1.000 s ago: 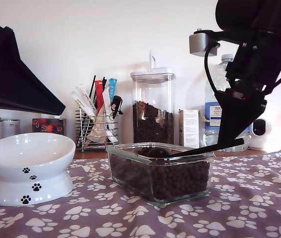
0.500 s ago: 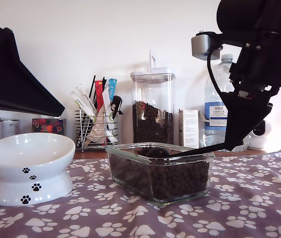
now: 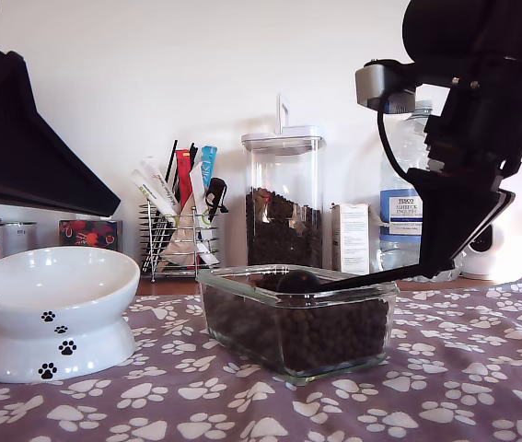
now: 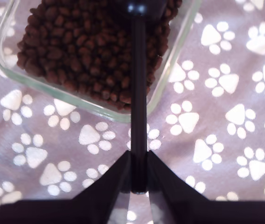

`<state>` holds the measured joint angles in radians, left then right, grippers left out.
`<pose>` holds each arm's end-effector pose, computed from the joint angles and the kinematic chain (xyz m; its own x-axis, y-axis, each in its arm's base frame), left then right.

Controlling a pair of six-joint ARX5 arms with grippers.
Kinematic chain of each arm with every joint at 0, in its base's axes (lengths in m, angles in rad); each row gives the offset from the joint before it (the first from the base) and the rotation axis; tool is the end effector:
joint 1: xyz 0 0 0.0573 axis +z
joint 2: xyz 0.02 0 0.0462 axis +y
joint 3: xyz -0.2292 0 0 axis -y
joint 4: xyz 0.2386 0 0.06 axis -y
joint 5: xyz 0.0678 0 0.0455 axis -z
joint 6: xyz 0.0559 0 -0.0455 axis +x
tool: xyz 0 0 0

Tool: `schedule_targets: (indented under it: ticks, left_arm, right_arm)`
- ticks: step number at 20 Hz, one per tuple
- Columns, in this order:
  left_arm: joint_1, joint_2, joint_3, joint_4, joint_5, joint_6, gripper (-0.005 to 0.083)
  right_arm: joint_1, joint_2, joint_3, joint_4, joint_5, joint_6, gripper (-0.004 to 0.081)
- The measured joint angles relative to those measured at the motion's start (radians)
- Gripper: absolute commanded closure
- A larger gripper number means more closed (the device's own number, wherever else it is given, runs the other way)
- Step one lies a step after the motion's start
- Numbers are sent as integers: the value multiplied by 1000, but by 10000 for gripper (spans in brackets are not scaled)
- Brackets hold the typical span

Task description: Measure one spoon of cat food and pour it into the food bowl

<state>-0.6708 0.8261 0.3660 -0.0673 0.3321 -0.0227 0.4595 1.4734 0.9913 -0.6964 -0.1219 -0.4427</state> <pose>0.1527 -0.1444 0.1591 0.4372 -0.7632 -0.4758 0.7992 0.5724 -0.1837 0.2516 0.1321 0.1602 0.2862 0.2773 -0.9172 -0.7902 0.6097 -0.0622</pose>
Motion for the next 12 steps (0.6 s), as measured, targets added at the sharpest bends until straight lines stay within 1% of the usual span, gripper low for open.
schedule_targets:
  ticks: [2,4,6,9,10,12]
  left_arm:
    - [0,0,0,0,0,0,793]
    - [0,0,0,0,0,0,793]
    - [0,0,0,0,0,0,793]
    - [0,0,0,0,0,0,793]
    - [0,0,0,0,0,0,793]
    - [0,0,0,0,0,0,793]
  right_arm:
    - [0,0,35,-29,-27,80,783]
    - [0,0,68,-50,-83,185,783]
    - [0,0,77,-65,-168,289,783]
    - [-5,0,76,-85,-293,472,783]
    - [-21,0,76,-90,-345,512,783]
    - [-67,0,76,-106,-478,581,783]
